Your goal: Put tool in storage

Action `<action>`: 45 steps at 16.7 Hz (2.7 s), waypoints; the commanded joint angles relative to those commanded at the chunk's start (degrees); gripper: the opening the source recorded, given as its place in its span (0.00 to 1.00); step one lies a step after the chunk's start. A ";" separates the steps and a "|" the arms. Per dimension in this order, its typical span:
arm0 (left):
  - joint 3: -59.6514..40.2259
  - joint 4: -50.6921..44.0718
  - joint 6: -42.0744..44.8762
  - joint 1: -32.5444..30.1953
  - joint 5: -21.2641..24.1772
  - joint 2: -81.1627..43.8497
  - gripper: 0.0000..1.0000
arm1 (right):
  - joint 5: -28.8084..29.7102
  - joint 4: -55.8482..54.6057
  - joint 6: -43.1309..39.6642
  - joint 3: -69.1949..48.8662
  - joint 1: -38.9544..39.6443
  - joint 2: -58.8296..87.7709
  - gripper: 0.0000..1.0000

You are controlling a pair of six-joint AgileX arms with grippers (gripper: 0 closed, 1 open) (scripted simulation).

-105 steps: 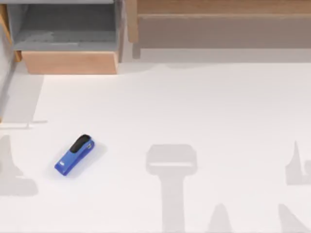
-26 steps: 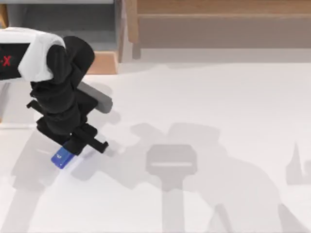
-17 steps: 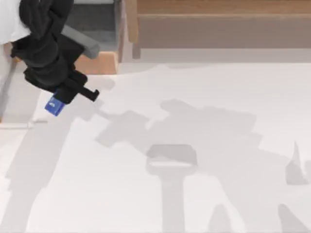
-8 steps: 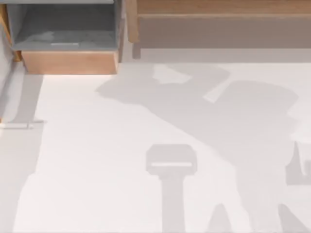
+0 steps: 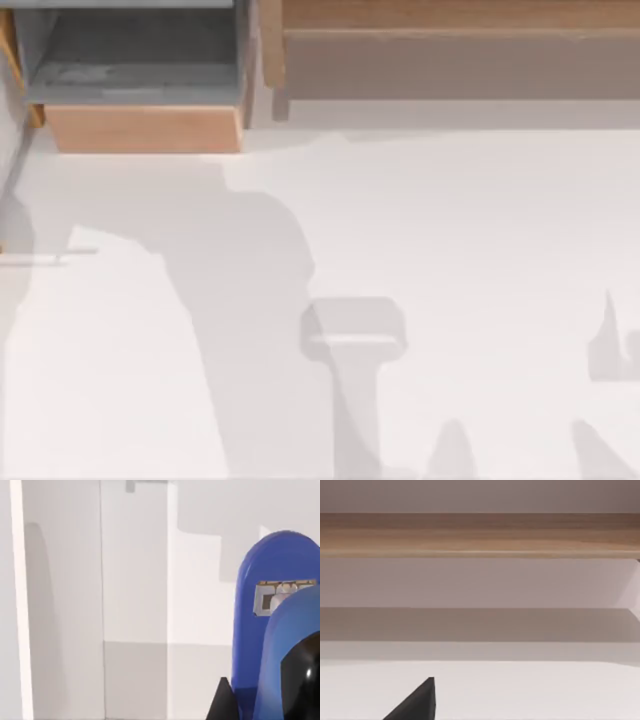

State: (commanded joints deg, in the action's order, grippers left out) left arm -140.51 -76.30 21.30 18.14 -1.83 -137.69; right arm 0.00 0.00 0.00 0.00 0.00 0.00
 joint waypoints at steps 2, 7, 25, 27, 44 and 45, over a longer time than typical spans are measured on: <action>-3.08 -3.43 -0.24 0.88 1.48 -6.91 0.00 | 0.00 0.00 0.00 0.00 0.00 0.00 1.00; -6.32 -8.09 -0.14 1.14 3.15 -14.82 0.00 | 0.00 0.00 0.00 0.00 0.00 0.00 1.00; -2.72 -5.17 -0.14 1.15 3.14 -14.14 0.23 | 0.00 0.00 0.00 0.00 0.00 0.00 1.00; -2.72 -5.17 -0.14 1.15 3.14 -14.14 0.38 | 0.00 0.00 0.00 0.00 0.00 0.00 1.00; -2.73 -5.18 -0.14 1.00 3.14 -14.14 1.00 | 0.00 0.00 0.00 0.00 0.00 0.00 1.00; -2.73 -5.18 -0.14 1.00 3.14 -14.14 1.00 | 0.00 0.00 0.00 0.00 0.00 0.00 1.00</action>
State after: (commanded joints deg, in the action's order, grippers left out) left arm -143.24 -81.48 21.16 19.14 1.30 -151.83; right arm 0.00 0.00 0.00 0.00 0.00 0.00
